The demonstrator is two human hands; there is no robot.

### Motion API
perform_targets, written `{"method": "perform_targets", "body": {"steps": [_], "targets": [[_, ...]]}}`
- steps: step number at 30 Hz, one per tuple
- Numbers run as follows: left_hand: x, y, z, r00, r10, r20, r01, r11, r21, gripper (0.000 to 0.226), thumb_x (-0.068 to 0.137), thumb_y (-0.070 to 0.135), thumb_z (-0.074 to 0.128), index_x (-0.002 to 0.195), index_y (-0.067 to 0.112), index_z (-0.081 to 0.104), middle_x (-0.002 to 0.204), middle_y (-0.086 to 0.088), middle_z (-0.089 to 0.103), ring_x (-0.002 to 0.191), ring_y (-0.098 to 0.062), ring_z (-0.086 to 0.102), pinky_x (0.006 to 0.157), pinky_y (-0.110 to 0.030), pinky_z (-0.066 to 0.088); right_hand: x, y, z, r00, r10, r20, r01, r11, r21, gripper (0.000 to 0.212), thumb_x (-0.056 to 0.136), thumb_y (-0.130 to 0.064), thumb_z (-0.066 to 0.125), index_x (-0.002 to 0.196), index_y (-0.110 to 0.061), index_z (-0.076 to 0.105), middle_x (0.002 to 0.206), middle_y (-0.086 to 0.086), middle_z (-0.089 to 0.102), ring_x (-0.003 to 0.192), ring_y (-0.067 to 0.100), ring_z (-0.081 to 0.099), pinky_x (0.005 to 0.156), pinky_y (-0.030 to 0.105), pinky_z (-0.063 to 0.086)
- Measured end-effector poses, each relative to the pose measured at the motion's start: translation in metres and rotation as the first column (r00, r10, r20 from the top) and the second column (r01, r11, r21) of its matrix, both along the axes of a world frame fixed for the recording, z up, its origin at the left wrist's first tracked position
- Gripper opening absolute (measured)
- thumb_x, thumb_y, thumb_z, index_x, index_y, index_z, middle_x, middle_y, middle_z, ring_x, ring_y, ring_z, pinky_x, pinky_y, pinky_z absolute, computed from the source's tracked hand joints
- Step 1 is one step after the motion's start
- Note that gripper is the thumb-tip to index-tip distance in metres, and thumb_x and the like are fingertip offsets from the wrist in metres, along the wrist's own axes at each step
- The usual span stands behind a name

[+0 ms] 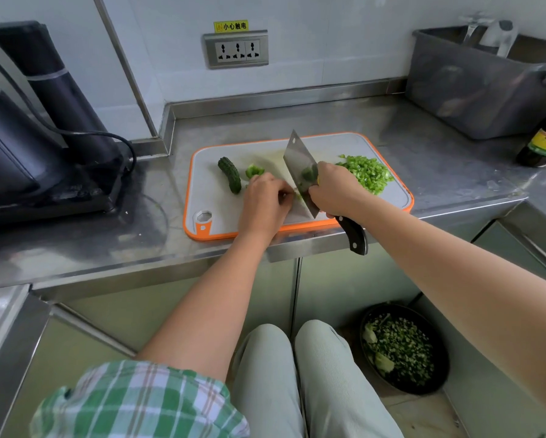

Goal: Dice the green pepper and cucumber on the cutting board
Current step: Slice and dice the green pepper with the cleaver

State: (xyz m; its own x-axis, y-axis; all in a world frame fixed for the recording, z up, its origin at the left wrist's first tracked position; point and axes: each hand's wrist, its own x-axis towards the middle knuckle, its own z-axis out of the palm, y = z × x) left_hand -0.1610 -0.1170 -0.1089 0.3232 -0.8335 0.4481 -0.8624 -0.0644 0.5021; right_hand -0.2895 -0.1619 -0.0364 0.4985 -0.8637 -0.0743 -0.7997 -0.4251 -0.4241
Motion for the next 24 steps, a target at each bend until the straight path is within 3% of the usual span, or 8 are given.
{"method": "perform_targets", "body": {"steps": [5, 12, 16, 18, 22, 24], "targets": [[-0.002, 0.001, 0.002, 1.0, 0.027, -0.012, -0.027, 1.0, -0.007, 0.006, 0.08, 0.01, 0.067, 0.084, 0.011, 0.071, 0.088, -0.009, 0.062, 0.088, -0.027, 0.053, 0.077, -0.035, 0.044, -0.007, 0.001, 0.009, 0.999, 0.041, 0.007, -0.041, 0.999, 0.017, 0.005, 0.091, -0.007, 0.042, 0.096, -0.006, 0.042, 0.079, 0.01, 0.049, 0.047, 0.022, 0.055, 0.036, 0.025, 0.036], [-0.001, 0.0, 0.0, 0.999, 0.041, 0.006, -0.041, 0.999, -0.008, 0.009, 0.077, 0.011, 0.066, 0.069, 0.015, 0.068, 0.075, -0.004, 0.052, 0.079, -0.026, 0.048, 0.069, -0.028, 0.031, -0.006, 0.005, 0.009, 0.994, 0.088, -0.062, -0.088, 0.996, 0.008, 0.021, 0.089, -0.007, 0.042, 0.107, 0.0, 0.05, 0.093, 0.019, 0.061, 0.048, 0.02, 0.052, 0.042, 0.026, 0.038], [0.0, -0.001, -0.002, 0.999, 0.03, 0.021, -0.03, 1.0, -0.003, 0.01, 0.078, 0.012, 0.065, 0.07, 0.016, 0.068, 0.075, -0.006, 0.054, 0.078, -0.027, 0.048, 0.068, -0.029, 0.031, -0.002, 0.002, 0.002, 0.994, 0.089, -0.064, -0.089, 0.996, 0.006, 0.035, 0.085, -0.006, 0.042, 0.117, -0.003, 0.058, 0.09, 0.018, 0.064, 0.047, 0.02, 0.053, 0.041, 0.027, 0.042], [0.002, -0.002, -0.003, 1.0, 0.018, 0.024, -0.018, 1.0, -0.01, 0.008, 0.078, 0.012, 0.066, 0.071, 0.016, 0.07, 0.075, -0.007, 0.056, 0.078, -0.027, 0.048, 0.069, -0.031, 0.035, 0.001, 0.002, 0.0, 0.994, 0.088, -0.07, -0.087, 0.996, 0.005, 0.033, 0.086, -0.006, 0.043, 0.115, -0.002, 0.058, 0.091, 0.019, 0.065, 0.048, 0.022, 0.055, 0.043, 0.028, 0.045], [0.003, -0.001, -0.004, 1.0, -0.005, 0.024, 0.005, 0.999, -0.034, 0.007, 0.079, 0.012, 0.068, 0.077, 0.015, 0.074, 0.077, -0.008, 0.056, 0.079, -0.026, 0.049, 0.07, -0.033, 0.038, 0.001, 0.001, 0.001, 0.996, 0.058, -0.072, -0.059, 0.998, -0.015, 0.013, 0.09, -0.007, 0.046, 0.102, -0.002, 0.045, 0.106, 0.023, 0.059, 0.079, 0.036, 0.063, 0.047, 0.03, 0.038], [0.003, -0.002, -0.005, 1.0, -0.007, 0.029, 0.008, 0.999, -0.04, 0.006, 0.079, 0.012, 0.068, 0.078, 0.014, 0.074, 0.078, -0.007, 0.057, 0.081, -0.027, 0.051, 0.071, -0.034, 0.042, -0.003, -0.004, 0.002, 0.998, 0.018, -0.061, -0.018, 1.0, -0.013, 0.01, 0.09, -0.005, 0.045, 0.1, -0.003, 0.043, 0.098, 0.021, 0.055, 0.064, 0.03, 0.058, 0.048, 0.032, 0.04]]}}
